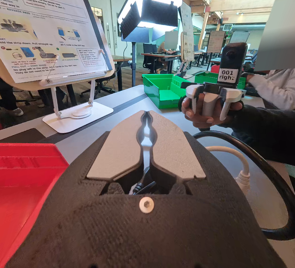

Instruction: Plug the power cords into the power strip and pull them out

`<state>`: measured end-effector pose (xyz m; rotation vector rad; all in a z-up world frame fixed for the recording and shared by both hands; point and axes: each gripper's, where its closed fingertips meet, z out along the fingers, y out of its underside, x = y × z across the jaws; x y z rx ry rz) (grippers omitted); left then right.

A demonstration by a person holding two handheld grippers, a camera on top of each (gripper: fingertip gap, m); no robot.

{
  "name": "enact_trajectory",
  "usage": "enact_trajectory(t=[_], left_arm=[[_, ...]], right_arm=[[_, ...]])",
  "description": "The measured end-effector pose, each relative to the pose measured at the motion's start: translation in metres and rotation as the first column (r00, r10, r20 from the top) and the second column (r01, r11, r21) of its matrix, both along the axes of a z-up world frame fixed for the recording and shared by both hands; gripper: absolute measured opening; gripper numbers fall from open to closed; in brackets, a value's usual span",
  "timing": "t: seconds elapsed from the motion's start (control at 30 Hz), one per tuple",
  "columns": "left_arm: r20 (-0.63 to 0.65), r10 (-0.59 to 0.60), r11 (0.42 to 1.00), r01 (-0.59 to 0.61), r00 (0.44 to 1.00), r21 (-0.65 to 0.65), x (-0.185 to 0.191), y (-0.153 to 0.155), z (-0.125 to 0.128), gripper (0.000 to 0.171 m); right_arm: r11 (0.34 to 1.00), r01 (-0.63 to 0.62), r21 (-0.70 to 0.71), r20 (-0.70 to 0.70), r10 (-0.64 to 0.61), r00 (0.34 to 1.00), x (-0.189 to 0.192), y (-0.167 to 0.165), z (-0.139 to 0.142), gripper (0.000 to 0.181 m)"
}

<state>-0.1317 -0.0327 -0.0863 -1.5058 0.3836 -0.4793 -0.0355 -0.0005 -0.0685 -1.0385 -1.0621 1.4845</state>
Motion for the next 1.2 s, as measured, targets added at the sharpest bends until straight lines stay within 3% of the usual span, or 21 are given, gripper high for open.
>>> enact_trajectory(t=[0.03,0.2,0.33,0.53,0.63,0.8,0.9,1.03,1.2], left_arm=[[0.006,0.008,1.000,-0.008,1.000,-0.002,-0.002,0.001,-0.001,0.000],[-0.014,0.059,0.998,-0.059,0.998,-0.003,-0.008,0.003,-0.003,0.000],[-0.099,0.149,0.988,-0.152,0.984,-0.025,-0.020,0.009,-0.006,0.000],[-0.276,0.218,0.964,-0.251,0.936,-0.087,-0.028,0.030,-0.007,0.000],[-0.397,0.193,0.957,-0.262,0.897,-0.127,-0.016,0.048,0.000,0.000],[-0.539,0.079,0.941,-0.241,0.839,-0.236,0.021,0.076,0.007,0.000],[-0.619,0.093,0.932,-0.286,0.780,-0.221,0.026,0.089,-0.002,0.001],[-0.677,0.069,0.913,-0.320,0.733,-0.253,0.024,0.098,-0.033,0.007],[-0.701,0.054,0.905,-0.331,0.711,-0.266,0.027,0.098,-0.043,0.012]], right_arm=[[1.000,0.012,-0.010,0.005,-0.012,1.000,0.000,0.005,-0.003,0.094],[0.995,0.086,-0.048,0.053,-0.083,0.995,-0.006,0.025,-0.019,0.087],[0.985,0.167,-0.033,0.123,-0.162,0.979,-0.011,0.036,-0.024,0.093],[0.947,0.296,0.125,0.152,-0.314,0.937,-0.014,0.039,0.002,0.089],[0.925,0.303,0.228,0.154,-0.342,0.927,-0.025,0.032,0.022,0.094],[0.800,0.344,0.491,0.153,-0.468,0.870,-0.041,0.030,0.028,0.107],[0.753,0.389,0.531,0.099,-0.511,0.854,-0.039,0.038,0.025,0.108],[0.689,0.424,0.588,0.052,-0.556,0.830,-0.030,0.055,0.015,0.106],[0.638,0.421,0.645,0.040,-0.578,0.815,-0.031,0.062,0.003,0.108]])
